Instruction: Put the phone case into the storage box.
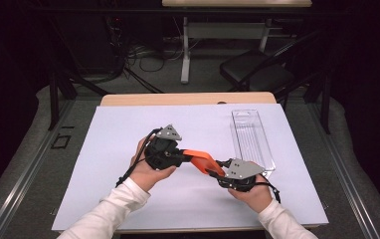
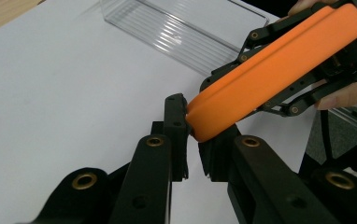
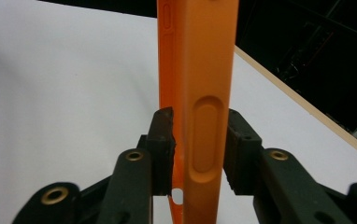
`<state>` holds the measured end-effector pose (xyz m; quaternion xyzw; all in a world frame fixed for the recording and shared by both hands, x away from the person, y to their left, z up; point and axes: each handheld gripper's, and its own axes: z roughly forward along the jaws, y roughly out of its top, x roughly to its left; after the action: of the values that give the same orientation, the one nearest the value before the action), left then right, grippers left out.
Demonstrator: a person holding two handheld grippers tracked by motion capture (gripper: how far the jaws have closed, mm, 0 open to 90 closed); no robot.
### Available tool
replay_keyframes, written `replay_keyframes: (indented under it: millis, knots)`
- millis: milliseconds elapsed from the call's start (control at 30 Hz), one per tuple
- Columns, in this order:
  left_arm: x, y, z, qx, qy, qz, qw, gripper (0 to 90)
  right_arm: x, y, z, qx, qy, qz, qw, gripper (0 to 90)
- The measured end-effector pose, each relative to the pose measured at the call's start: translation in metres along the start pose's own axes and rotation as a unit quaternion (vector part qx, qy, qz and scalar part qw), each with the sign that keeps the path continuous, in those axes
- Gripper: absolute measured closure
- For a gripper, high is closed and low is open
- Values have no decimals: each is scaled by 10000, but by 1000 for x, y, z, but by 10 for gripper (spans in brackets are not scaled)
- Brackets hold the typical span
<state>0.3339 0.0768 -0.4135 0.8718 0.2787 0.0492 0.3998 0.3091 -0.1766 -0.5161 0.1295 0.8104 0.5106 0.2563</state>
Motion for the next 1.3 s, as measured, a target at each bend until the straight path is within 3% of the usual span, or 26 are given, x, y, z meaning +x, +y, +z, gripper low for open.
replay_keyframes:
  millis: [233, 800, 1100, 1300]
  knots:
    - [2, 3, 4, 213, 269, -168, 9993, 823, 0, 2, -1, -48, -188, -128, 9997, 560]
    - [12, 9, 10, 530, 419, -683, 9954, 822, -1, 7, -6, -149, -413, -52, 9990, 516]
    - [18, 12, 12, 638, 531, -1175, 9896, 822, -5, 9, -7, -100, -493, 238, 9984, 461]
    - [20, 14, 13, 777, 578, -1363, 9859, 821, -7, 13, -8, 57, -557, 415, 9976, 442]
